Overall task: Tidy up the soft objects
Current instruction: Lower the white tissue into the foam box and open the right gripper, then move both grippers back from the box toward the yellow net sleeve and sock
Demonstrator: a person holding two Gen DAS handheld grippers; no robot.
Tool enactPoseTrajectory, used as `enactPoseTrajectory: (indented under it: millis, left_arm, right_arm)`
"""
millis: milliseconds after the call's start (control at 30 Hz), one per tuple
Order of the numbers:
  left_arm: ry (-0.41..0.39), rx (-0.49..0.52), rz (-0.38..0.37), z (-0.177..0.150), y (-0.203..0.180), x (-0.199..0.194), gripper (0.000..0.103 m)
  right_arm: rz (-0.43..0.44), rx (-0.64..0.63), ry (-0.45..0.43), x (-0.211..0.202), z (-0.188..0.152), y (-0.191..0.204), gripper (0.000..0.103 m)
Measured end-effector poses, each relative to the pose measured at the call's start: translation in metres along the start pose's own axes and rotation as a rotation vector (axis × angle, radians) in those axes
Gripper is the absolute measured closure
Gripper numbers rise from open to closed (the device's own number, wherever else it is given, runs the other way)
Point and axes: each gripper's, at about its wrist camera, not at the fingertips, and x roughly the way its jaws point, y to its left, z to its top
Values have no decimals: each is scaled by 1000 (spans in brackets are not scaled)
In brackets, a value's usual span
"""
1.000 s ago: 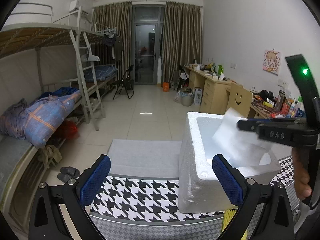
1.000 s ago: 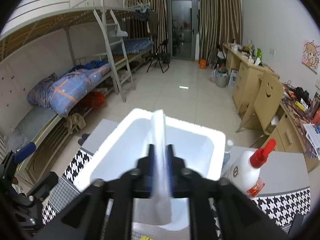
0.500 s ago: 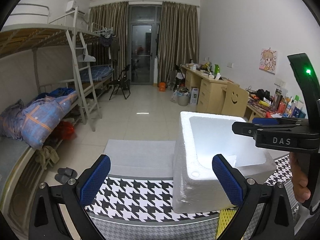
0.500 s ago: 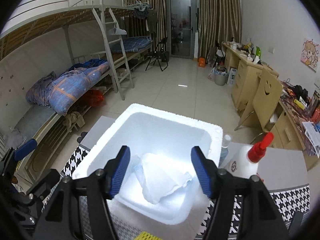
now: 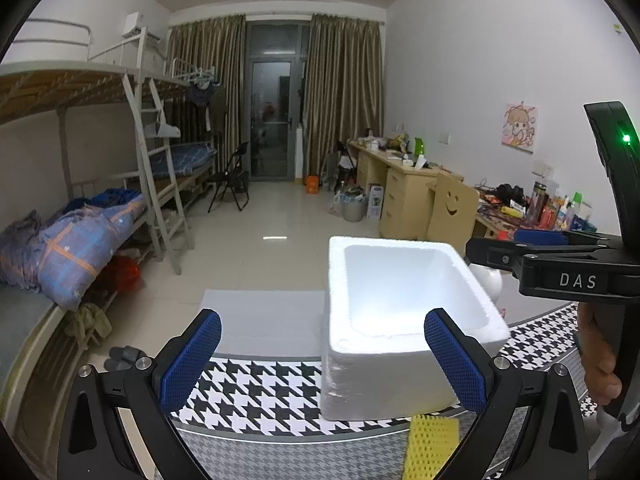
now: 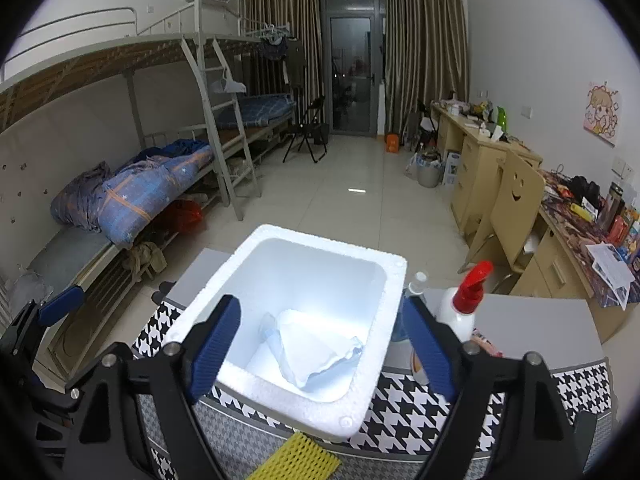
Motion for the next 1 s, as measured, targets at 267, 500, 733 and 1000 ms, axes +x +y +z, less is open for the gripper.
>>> enactPoseTrajectory:
  millis: [267, 500, 733, 1000]
  left_arm:
    - [-28, 22, -13, 2, -14, -15, 1]
    - [-37, 43, -47, -3, -27, -28, 1]
    - [-52, 67, -72, -6, -41, -42, 1]
    - [-63, 90, -111, -19, -59, -58, 1]
  right_arm:
    - [-11, -13, -21, -23, -7, -1, 16]
    - [-31, -9, -43, -43, -14, -8, 16]
    - [-45, -19, -68, -66, -27, -10, 16]
    - [-47, -1, -90, -89, -44, -18, 16]
